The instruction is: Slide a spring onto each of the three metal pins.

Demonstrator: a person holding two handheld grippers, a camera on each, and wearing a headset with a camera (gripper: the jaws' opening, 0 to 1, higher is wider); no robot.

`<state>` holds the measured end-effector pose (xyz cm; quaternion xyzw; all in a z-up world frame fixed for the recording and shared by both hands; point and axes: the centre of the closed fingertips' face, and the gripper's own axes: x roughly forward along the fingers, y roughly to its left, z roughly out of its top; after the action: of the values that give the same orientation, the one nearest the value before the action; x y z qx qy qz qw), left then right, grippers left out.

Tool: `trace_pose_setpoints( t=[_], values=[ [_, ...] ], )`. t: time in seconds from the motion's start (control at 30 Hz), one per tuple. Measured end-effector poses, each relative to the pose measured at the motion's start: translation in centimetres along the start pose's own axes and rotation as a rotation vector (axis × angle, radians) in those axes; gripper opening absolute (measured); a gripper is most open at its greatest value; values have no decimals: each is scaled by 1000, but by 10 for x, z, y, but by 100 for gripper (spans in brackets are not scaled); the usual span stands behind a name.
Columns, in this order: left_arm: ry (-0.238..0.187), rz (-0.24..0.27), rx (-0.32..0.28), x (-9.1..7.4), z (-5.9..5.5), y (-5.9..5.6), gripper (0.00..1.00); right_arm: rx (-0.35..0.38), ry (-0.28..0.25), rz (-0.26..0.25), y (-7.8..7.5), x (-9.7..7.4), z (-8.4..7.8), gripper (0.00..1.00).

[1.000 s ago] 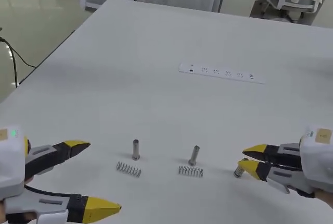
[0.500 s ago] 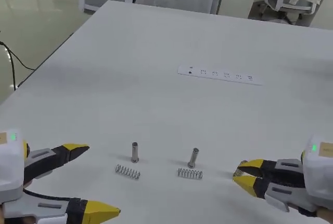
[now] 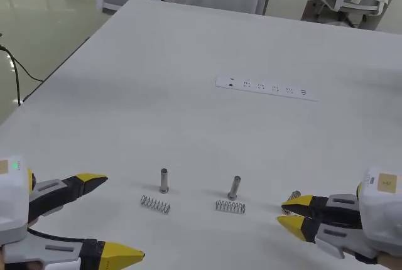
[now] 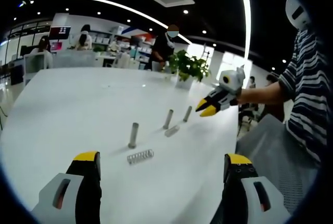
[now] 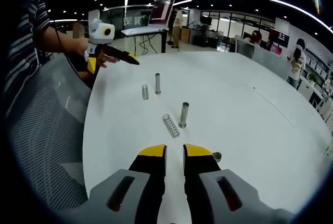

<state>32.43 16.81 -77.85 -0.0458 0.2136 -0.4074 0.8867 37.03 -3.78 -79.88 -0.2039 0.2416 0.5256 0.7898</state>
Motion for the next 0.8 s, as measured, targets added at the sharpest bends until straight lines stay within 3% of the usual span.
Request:
trace_pose_setpoints(
  t=[0.8],
  values=[
    [5,-1,6,-2,0,-1,95,-157,42,69,11,38,21,11]
  ],
)
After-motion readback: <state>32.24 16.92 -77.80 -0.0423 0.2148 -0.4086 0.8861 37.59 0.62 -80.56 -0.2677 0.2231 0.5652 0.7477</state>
